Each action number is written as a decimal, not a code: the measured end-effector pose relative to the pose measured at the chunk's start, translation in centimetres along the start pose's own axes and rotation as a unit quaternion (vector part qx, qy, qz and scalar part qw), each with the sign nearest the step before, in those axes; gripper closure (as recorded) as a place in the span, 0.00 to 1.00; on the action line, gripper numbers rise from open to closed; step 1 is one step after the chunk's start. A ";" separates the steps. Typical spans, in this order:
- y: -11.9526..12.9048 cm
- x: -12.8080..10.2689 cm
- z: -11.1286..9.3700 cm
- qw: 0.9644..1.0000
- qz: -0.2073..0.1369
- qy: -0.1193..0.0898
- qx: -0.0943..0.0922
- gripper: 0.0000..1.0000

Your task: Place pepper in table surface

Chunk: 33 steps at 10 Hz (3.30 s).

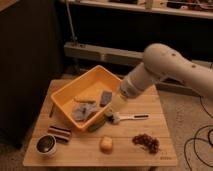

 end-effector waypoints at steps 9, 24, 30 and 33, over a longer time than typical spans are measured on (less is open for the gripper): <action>1.1 11.7 11.0 0.998 -0.044 0.039 -0.036 0.20; -1.0 7.2 19.3 0.987 -0.151 0.014 -0.057 0.20; -2.2 4.1 23.2 0.975 -0.207 -0.006 -0.074 0.20; -2.1 4.6 26.5 0.969 -0.230 -0.004 -0.095 0.20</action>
